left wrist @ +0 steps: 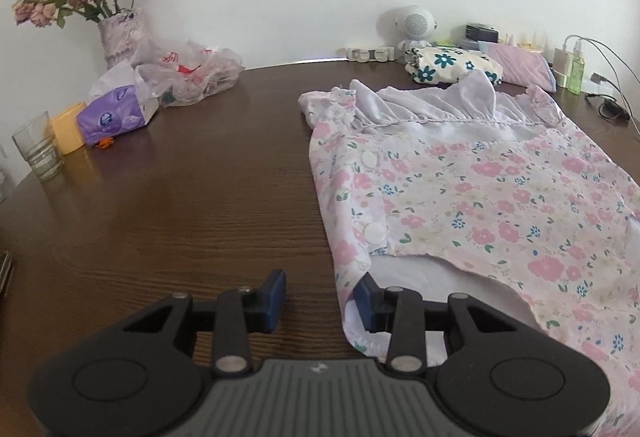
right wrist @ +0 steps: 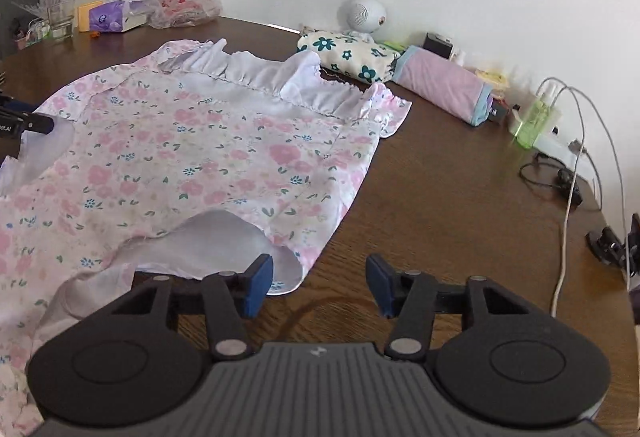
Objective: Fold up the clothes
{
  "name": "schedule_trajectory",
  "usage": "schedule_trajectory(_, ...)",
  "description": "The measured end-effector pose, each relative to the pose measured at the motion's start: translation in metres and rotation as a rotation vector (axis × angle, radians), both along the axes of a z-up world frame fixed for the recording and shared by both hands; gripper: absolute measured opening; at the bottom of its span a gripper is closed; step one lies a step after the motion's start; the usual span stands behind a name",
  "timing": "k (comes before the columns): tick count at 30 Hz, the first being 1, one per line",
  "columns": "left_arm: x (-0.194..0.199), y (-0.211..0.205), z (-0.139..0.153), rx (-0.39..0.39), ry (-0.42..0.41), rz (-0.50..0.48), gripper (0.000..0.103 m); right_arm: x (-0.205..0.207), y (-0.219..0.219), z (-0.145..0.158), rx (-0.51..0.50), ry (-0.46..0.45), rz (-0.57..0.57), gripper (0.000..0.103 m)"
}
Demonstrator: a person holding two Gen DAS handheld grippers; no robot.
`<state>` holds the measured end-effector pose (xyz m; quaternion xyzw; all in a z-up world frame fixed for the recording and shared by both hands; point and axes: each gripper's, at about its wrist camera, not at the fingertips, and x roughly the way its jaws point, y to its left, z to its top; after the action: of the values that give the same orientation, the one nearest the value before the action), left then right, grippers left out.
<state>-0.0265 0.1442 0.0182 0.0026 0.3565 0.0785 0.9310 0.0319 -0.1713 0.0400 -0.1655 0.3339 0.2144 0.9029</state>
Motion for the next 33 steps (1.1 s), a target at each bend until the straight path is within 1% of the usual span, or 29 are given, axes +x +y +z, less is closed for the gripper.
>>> schedule_trajectory(1,0.000,0.005,0.000,-0.041,-0.003,0.025,0.008,0.001,0.003,-0.004,0.014,0.010,-0.008,0.011)
schedule_trajectory(2,0.000,0.010,0.001,-0.076,-0.005,0.060,0.003,0.001,0.005,-0.007,0.026,0.017,-0.017,0.006)
schedule_trajectory(3,-0.002,0.013,0.002,-0.103,-0.014,0.084,0.003,0.000,0.005,-0.007,0.021,0.010,-0.033,0.002)
schedule_trajectory(4,-0.005,0.016,0.002,-0.129,-0.025,0.106,0.003,-0.003,0.001,-0.007,0.031,0.011,-0.048,0.001)
schedule_trajectory(5,-0.008,0.020,0.001,-0.182,-0.029,0.120,0.001,-0.005,-0.003,-0.006,0.044,0.013,-0.065,0.001)
schedule_trajectory(6,-0.011,0.022,0.001,-0.233,-0.038,0.124,0.001,-0.007,-0.011,-0.005,0.081,0.029,-0.089,0.000)
schedule_trajectory(7,-0.014,0.023,-0.001,-0.286,-0.049,0.115,0.001,-0.010,-0.018,-0.003,0.105,0.024,-0.121,0.000)
schedule_trajectory(8,-0.017,0.023,-0.002,-0.338,-0.056,0.102,0.001,-0.012,-0.023,-0.004,0.117,-0.004,-0.158,0.000)
schedule_trajectory(9,-0.019,0.021,-0.004,-0.376,-0.062,0.091,0.001,-0.017,-0.028,-0.002,0.116,-0.016,-0.185,0.000)
schedule_trajectory(10,-0.021,0.018,-0.005,-0.390,-0.064,0.078,0.002,-0.023,-0.034,-0.001,0.118,-0.016,-0.210,0.000)
schedule_trajectory(12,-0.023,0.004,-0.005,-0.368,-0.058,0.046,0.002,-0.033,-0.047,0.001,0.123,-0.014,-0.258,0.000)
schedule_trajectory(13,-0.025,-0.003,-0.005,-0.357,-0.056,0.024,0.002,-0.037,-0.054,0.000,0.122,0.003,-0.268,0.000)
schedule_trajectory(14,-0.028,-0.009,-0.005,-0.357,-0.047,-0.013,0.006,-0.041,-0.060,-0.001,0.119,0.018,-0.278,0.000)
schedule_trajectory(15,-0.031,-0.012,-0.003,-0.368,-0.026,-0.070,0.011,-0.045,-0.065,-0.002,0.113,0.022,-0.283,0.001)
schedule_trajectory(16,-0.035,-0.012,0.001,-0.391,-0.005,-0.131,0.024,-0.050,-0.072,0.003,0.125,0.019,-0.284,0.005)
schedule_trajectory(17,-0.042,-0.009,0.007,-0.406,-0.018,-0.161,0.039,-0.056,-0.079,0.007,0.138,0.016,-0.285,0.008)
schedule_trajectory(18,-0.049,-0.005,0.014,-0.418,-0.037,-0.186,0.044,-0.062,-0.085,0.012,0.151,0.013,-0.286,0.017)
schedule_trajectory(19,-0.055,-0.002,0.021,-0.431,-0.056,-0.210,0.049,-0.068,-0.093,0.017,0.168,0.009,-0.284,0.029)
schedule_trajectory(20,-0.054,0.001,0.028,-0.420,-0.068,-0.213,0.050,-0.076,-0.101,0.026,0.213,0.000,-0.267,0.033)
schedule_trajectory(21,-0.052,0.005,0.034,-0.405,-0.079,-0.211,0.050,-0.082,-0.105,0.032,0.253,-0.001,-0.254,0.034)
schedule_trajectory(22,-0.040,0.003,0.034,-0.388,-0.071,-0.207,0.050,-0.083,-0.107,0.037,0.293,0.000,-0.244,0.034)
schedule_trajectory(26,0.016,-0.005,0.030,-0.320,-0.028,-0.191,0.048,-0.074,-0.079,0.039,0.333,0.002,-0.148,0.033)
schedule_trajectory(27,0.030,-0.008,0.029,-0.303,-0.017,-0.187,0.048,-0.073,-0.068,0.038,0.320,0.001,-0.121,0.033)
schedule_trajectory(28,0.042,-0.009,0.024,-0.292,0.001,-0.209,0.048,-0.074,-0.057,0.040,0.316,-0.001,-0.091,0.033)
schedule_trajectory(29,0.050,-0.010,0.018,-0.279,0.026,-0.211,0.029,-0.076,-0.048,0.041,0.313,-0.002,-0.062,0.033)
schedule_trajectory(31,0.056,-0.009,0.008,-0.271,0.059,-0.196,0.001,-0.080,-0.031,0.038,0.313,0.013,-0.011,0.033)
schedule_trajectory(32,0.054,-0.006,0.004,-0.267,0.059,-0.195,0.004,-0.083,-0.024,0.035,0.307,0.023,0.009,0.033)
schedule_trajectory(33,0.052,-0.003,0.000,-0.264,0.056,-0.193,0.004,-0.086,-0.019,0.032,0.292,0.032,0.015,0.033)
